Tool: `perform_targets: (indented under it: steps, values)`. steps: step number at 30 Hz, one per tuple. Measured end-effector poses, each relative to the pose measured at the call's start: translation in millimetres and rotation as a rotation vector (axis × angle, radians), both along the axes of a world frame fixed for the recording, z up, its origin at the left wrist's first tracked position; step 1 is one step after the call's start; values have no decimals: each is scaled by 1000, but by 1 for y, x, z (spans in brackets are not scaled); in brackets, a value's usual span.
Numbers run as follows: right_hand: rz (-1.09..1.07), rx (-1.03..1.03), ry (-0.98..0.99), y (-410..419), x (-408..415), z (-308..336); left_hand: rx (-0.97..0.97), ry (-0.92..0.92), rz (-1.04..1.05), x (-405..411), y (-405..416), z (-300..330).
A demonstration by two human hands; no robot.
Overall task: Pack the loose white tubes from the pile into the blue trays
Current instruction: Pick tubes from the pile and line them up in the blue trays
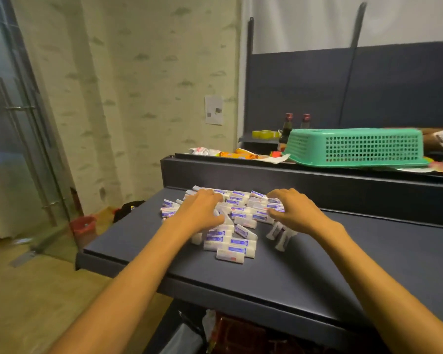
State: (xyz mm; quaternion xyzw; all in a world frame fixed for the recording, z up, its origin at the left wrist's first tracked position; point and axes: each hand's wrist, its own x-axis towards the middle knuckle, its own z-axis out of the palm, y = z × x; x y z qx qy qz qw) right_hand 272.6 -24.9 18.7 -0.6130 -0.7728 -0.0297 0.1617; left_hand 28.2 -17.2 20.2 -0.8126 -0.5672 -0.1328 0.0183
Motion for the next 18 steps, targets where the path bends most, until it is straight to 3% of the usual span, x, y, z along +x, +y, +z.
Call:
perform_targets:
  steps: [10, 18]
  values:
    - [-219, 24, 25, 18, -11, -4, -38, 30, -364, 26, 77, -14]
    - [-353, 25, 17, 8, -13, -13, -145, 5, -497, 28, 95, -20]
